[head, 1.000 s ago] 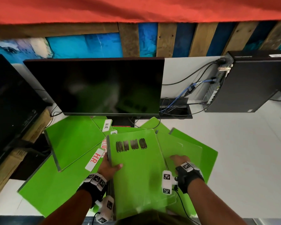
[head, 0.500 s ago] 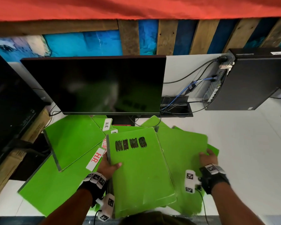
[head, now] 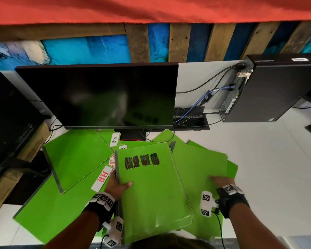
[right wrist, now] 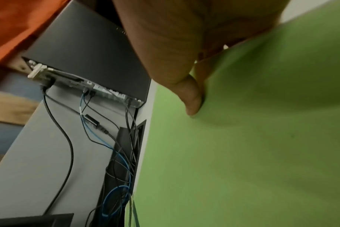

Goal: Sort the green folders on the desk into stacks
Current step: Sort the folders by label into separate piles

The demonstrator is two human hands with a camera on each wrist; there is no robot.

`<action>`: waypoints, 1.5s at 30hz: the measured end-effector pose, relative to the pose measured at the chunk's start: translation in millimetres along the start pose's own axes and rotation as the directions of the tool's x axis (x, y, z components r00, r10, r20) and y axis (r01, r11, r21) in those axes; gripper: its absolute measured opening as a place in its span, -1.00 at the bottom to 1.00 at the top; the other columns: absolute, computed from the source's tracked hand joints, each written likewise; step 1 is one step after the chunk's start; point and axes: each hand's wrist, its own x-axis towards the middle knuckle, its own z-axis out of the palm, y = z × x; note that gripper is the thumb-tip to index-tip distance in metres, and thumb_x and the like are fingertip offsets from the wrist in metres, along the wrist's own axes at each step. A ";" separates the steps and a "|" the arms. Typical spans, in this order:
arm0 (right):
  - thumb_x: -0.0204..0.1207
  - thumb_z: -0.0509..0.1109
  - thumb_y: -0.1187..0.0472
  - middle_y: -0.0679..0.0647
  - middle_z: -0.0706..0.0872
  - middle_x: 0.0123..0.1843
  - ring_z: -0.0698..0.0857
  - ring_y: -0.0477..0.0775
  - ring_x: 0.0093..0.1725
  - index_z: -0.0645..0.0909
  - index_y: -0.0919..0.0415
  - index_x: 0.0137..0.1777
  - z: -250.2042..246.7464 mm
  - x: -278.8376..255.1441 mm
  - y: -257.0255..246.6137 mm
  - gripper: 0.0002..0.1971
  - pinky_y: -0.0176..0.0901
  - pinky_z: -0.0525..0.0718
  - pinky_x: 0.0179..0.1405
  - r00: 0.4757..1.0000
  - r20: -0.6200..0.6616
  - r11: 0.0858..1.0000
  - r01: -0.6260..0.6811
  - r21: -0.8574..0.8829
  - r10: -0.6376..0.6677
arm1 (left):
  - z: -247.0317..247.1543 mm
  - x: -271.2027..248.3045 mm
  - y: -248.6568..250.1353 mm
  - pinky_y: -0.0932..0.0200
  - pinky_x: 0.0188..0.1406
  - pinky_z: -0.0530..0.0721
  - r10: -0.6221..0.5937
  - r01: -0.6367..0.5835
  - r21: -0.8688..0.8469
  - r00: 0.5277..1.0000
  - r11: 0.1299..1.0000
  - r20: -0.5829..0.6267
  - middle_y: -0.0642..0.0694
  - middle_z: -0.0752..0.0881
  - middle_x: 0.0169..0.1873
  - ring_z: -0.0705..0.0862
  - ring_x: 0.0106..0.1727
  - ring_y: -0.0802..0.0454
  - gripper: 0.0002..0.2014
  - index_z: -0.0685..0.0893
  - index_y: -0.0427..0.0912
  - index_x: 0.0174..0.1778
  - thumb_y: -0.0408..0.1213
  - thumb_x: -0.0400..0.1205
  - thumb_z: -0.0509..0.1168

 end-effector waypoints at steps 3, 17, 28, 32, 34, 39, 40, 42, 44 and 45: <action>0.50 0.45 0.10 0.30 0.69 0.32 0.66 0.31 0.28 0.63 0.30 0.32 -12.0 -8.9 -4.8 -0.56 -0.02 0.58 0.29 0.994 -0.086 0.997 0.071 -0.035 -0.074 | -0.8 -2.0 -0.1 -0.10 0.38 0.47 0.008 -0.008 0.003 1.000 1.000 0.004 -0.25 0.50 0.42 0.50 0.43 -0.26 -0.15 0.20 -0.29 0.56 -0.47 0.41 0.51; 0.35 0.55 0.16 0.07 0.86 -0.05 0.78 0.24 0.00 0.74 0.15 0.03 -140.8 -21.7 -33.5 -0.75 0.23 0.67 0.20 0.920 -0.291 0.832 0.367 0.415 -0.260 | 1.2 -9.0 1.8 -0.18 0.47 0.38 -0.015 0.015 0.015 1.000 1.000 -0.003 -0.29 0.40 0.52 0.40 0.52 -0.27 -0.12 0.12 -0.28 0.60 -0.44 0.44 0.49; 0.40 0.51 0.19 0.18 0.80 -0.01 0.74 0.15 -0.18 0.73 0.13 -0.17 -152.1 -48.2 -59.3 -0.95 0.14 0.69 0.08 0.879 -0.290 0.719 0.476 0.506 -0.378 | 0.8 -15.7 7.5 -0.14 0.51 0.33 0.002 -0.001 0.047 1.000 0.999 -0.006 -0.29 0.37 0.54 0.37 0.54 -0.25 -0.10 0.09 -0.28 0.61 -0.43 0.45 0.49; 0.42 0.48 0.14 0.13 0.81 -0.02 0.75 0.18 -0.10 0.74 0.14 -0.14 -151.8 -54.3 -70.5 -0.91 0.18 0.68 0.14 0.867 -0.246 0.712 0.497 0.497 -0.433 | 0.6 -14.3 5.8 -0.06 0.41 0.44 0.006 -0.005 0.052 1.000 0.999 -0.020 -0.29 0.45 0.47 0.46 0.47 -0.24 -0.14 0.16 -0.31 0.58 -0.45 0.44 0.50; 0.49 0.45 0.21 0.23 0.79 0.03 0.76 0.23 -0.03 0.73 0.22 -0.05 -128.8 -45.7 -69.3 -0.89 0.22 0.67 0.16 0.895 -0.154 0.728 0.431 0.533 -0.418 | 1.2 -12.7 6.5 -0.05 0.36 0.47 0.009 -0.008 0.050 1.000 0.999 -0.017 -0.29 0.50 0.42 0.50 0.43 -0.25 -0.18 0.20 -0.33 0.56 -0.47 0.44 0.50; 0.37 0.53 -0.10 0.15 0.82 -0.04 0.81 0.07 -0.22 0.72 0.34 0.08 -40.7 -15.3 -34.5 -0.50 -0.06 0.75 -0.02 0.942 0.006 0.832 0.294 0.470 -0.336 | 2.8 -14.6 12.1 0.04 0.30 0.45 0.024 -0.027 -0.052 0.998 0.998 -0.059 -0.21 0.54 0.37 0.53 0.35 -0.17 -0.42 0.32 -0.29 0.51 -0.35 0.60 0.36; 0.22 0.57 -0.24 0.13 0.83 0.01 0.81 0.13 -0.12 0.73 0.30 0.08 -23.9 -0.5 -21.7 -0.37 0.03 0.72 0.06 0.945 0.018 0.832 0.280 0.478 -0.328 | 3.1 -14.1 12.1 0.01 0.35 0.42 0.020 -0.024 -0.064 0.998 0.998 -0.067 -0.22 0.52 0.41 0.50 0.40 -0.20 -0.45 0.31 -0.25 0.54 -0.26 0.64 0.30; 0.30 0.56 -0.15 0.14 0.79 0.15 0.76 0.19 0.08 0.68 0.31 0.19 0.0 3.6 -6.5 -0.40 0.07 0.65 0.19 0.957 0.029 0.841 0.240 0.484 -0.290 | 3.6 -13.7 10.4 -0.09 0.46 0.37 -0.006 0.000 -0.101 0.998 0.995 -0.057 -0.22 0.50 0.42 0.46 0.46 -0.23 -0.47 0.30 -0.19 0.56 -0.11 0.69 0.21; 0.40 0.51 -0.01 0.17 0.72 0.27 0.71 0.22 0.21 0.58 0.30 0.33 15.8 4.9 2.8 -0.43 0.15 0.60 0.31 0.970 0.025 0.838 0.196 0.510 -0.243 | 2.8 -11.4 8.0 -0.15 0.46 0.40 -0.037 0.031 -0.146 0.998 0.989 -0.043 -0.22 0.55 0.36 0.50 0.43 -0.24 -0.50 0.35 -0.15 0.52 -0.03 0.69 0.17; 0.41 0.50 -0.01 0.15 0.71 0.28 0.69 0.22 0.23 0.56 0.29 0.34 19.4 -2.0 3.6 -0.44 0.19 0.57 0.34 0.975 0.025 0.856 0.182 0.485 -0.221 | 2.8 -10.2 6.9 -0.16 0.44 0.43 -0.048 0.041 -0.158 0.998 0.987 -0.038 -0.22 0.57 0.33 0.52 0.40 -0.25 -0.51 0.39 -0.15 0.50 -0.01 0.68 0.17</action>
